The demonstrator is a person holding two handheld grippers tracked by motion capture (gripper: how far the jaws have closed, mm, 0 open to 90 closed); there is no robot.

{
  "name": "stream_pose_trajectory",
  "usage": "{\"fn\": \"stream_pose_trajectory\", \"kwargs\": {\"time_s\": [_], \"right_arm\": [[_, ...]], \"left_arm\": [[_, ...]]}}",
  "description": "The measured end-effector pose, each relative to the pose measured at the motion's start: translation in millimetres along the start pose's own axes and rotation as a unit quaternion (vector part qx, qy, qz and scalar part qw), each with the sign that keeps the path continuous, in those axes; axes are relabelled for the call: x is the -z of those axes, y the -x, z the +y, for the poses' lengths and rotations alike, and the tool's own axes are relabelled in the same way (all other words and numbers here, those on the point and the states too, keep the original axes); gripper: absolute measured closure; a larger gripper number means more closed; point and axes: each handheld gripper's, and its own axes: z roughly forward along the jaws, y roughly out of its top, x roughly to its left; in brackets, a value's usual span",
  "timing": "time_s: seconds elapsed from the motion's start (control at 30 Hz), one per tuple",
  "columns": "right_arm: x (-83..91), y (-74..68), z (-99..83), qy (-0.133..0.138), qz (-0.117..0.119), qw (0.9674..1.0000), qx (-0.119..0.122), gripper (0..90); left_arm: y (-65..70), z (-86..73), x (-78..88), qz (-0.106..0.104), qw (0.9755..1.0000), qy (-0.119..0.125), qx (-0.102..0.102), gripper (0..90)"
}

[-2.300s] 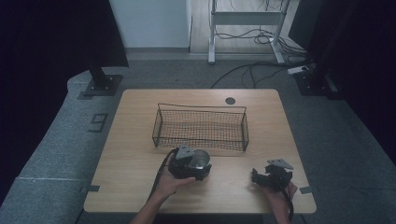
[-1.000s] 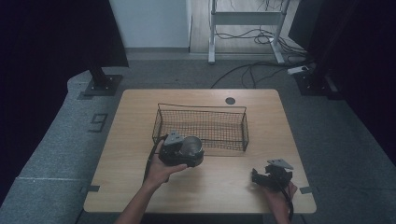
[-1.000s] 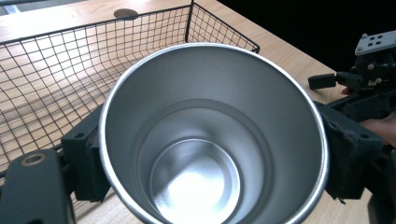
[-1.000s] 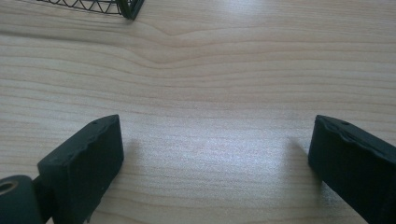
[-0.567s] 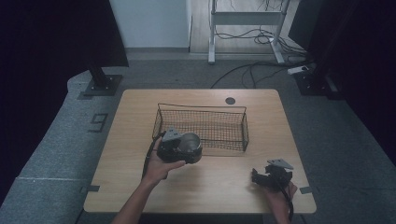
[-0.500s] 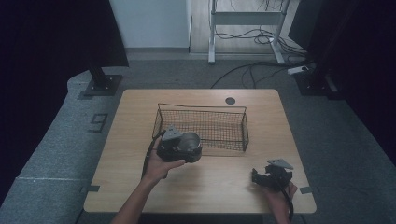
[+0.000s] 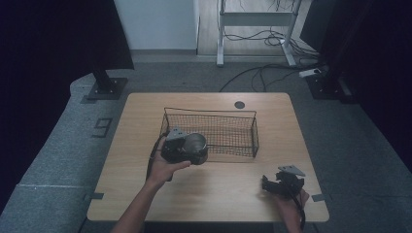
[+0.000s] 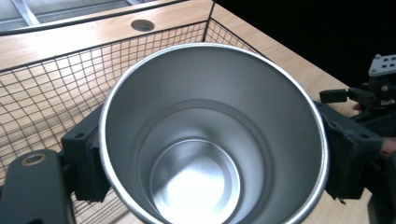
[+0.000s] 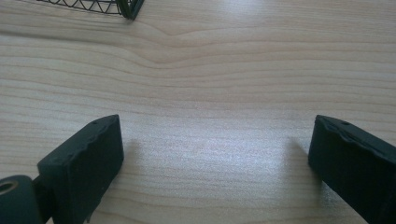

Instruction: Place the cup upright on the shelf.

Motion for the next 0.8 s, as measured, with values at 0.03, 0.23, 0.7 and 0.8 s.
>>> {"fn": "stream_pose_trajectory", "kwargs": {"time_s": [0.03, 0.23, 0.7, 0.8], "right_arm": [[0.0, 0.0, 0.0, 0.000, 0.000, 1.0000, 0.000, 3.1], [0.0, 0.0, 0.0, 0.000, 0.000, 1.0000, 0.000, 3.1], [-0.1, 0.0, 0.0, 0.001, 0.000, 1.0000, 0.000, 3.2], [-0.1, 0.0, 0.0, 0.001, 0.000, 1.0000, 0.000, 3.1]], "left_arm": [[-1.1, 0.6, 0.4, 0.000, 1.0000, 0.001, 0.002, 14.8], [-6.6, 4.3, 3.6, 0.003, 1.0000, 0.005, 0.005, 14.8], [-17.0, 13.0, 5.8, 0.013, 0.9998, 0.012, 0.013, 14.8], [-17.4, 15.4, 5.8, 0.013, 0.9998, 0.013, 0.010, 14.8]]}}
